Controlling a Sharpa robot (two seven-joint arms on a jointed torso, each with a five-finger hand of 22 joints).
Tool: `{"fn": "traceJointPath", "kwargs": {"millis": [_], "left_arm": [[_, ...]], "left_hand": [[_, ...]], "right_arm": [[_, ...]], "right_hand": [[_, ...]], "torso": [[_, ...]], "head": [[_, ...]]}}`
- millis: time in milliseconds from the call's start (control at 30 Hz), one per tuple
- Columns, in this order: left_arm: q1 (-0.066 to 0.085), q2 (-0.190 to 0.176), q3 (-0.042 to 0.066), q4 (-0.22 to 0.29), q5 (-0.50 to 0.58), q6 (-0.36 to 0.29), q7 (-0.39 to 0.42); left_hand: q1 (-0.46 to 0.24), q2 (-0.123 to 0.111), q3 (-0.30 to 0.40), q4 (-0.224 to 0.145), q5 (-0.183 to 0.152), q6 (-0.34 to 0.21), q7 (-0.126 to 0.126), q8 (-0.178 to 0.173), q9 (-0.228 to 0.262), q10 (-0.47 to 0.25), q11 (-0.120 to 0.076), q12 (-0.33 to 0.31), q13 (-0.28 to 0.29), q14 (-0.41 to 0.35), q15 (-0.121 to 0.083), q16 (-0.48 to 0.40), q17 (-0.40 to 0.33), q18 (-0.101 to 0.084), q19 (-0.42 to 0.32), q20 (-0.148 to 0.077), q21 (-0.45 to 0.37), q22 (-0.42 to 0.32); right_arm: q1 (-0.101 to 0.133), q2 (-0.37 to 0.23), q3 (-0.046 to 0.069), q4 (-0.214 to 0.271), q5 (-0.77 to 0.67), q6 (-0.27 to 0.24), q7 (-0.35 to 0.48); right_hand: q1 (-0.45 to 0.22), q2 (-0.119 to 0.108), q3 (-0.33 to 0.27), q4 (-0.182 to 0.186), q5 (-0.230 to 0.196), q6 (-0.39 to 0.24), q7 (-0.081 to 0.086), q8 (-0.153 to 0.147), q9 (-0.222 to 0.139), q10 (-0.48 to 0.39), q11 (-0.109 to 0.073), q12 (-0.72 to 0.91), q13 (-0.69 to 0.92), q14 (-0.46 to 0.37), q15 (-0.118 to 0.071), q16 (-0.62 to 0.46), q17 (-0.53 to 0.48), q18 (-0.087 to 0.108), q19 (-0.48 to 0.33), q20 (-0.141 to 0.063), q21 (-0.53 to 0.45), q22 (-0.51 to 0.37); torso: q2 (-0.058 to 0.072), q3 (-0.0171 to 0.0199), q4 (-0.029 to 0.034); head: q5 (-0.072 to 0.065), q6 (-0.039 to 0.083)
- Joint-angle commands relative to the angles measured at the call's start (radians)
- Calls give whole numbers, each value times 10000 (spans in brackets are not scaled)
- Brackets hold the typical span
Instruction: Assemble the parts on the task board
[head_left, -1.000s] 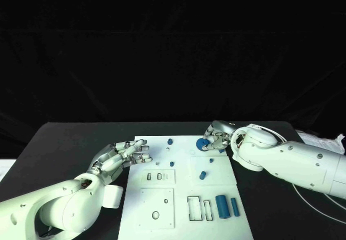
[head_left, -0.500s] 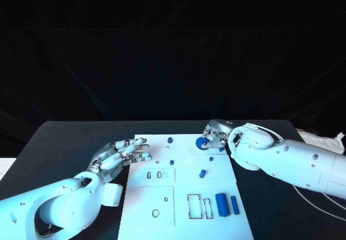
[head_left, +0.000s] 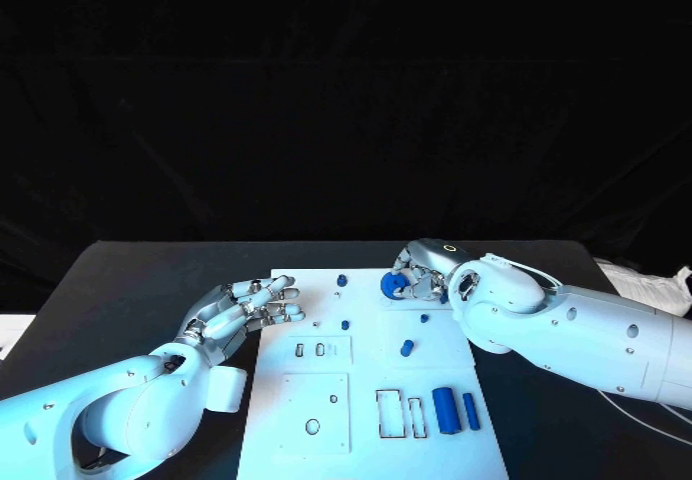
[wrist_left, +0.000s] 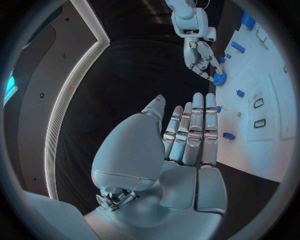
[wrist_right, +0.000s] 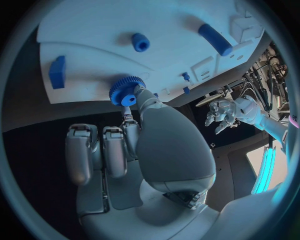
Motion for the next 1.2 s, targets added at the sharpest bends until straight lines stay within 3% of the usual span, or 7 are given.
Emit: {"fn": "traceJointPath", "kwargs": {"millis": [33,267,400,733,867,1200], "left_arm": [[8,25,7,8,15,204,56],[8,47,7,13,15,210,51],[8,54,7,14,15,206,49],[9,61,6,13,15,208,46],[9,57,6,11,15,206,45],[9,61,6,4,15,212,35]], "left_hand": [[92,11,-10,-62,55,15,34,-44,-9,17,29,-67,-8,-62,27,-35,9,111,23,34,-43,-9],[92,11,-10,-62,55,15,34,-44,-9,17,29,-67,-8,-62,27,-35,9,111,23,34,-43,-9],[92,11,-10,-62,55,15,34,-44,-9,17,29,-67,-8,-62,27,-35,9,111,23,34,-43,-9],[92,11,-10,-62,55,15,34,-44,-9,17,29,-67,-8,-62,27,-35,9,111,23,34,-43,-9],[92,11,-10,-62,55,15,34,-44,-9,17,29,-67,-8,-62,27,-35,9,111,23,34,-43,-9],[92,11,-10,-62,55,15,34,-44,-9,17,29,-67,-8,-62,27,-35,9,111,23,34,-43,-9]], "right_arm": [[19,76,9,256,-583,-889,45],[52,613,-3,462,-835,-960,225],[57,988,-79,422,-875,-722,197],[48,1737,-320,-6,-813,-182,172],[40,1926,-364,-208,-808,-70,139],[34,2281,-412,-871,-807,-208,-18]], "right_hand": [[109,275,48,-6,52,443,-320,140,213,113,-125,0,604,808,-44,55,1421,-122,80,-5,37,705],[131,216,138,-77,128,408,-307,97,209,105,-117,-15,612,812,-39,62,1440,-133,108,-6,62,762],[70,207,191,-68,143,359,-276,47,197,61,-94,-123,543,805,-25,48,1410,-134,107,0,62,762],[7,194,220,-52,127,345,-262,21,194,47,-79,-155,529,801,-13,40,1394,-132,99,8,56,752],[-35,183,238,-42,109,329,-252,1,190,28,-71,-198,505,799,-5,36,1387,-132,98,14,55,751],[-157,130,297,-21,84,229,-204,-98,163,-33,-32,-325,436,793,25,21,1359,-131,92,40,51,749]], "torso": [[-4,-14,-2],[8,-20,17],[8,-13,13],[15,-20,28],[9,-14,2],[4,-8,12]], "head": [[12,13],[33,32],[79,28],[129,-29],[148,-45],[175,-61]]}}
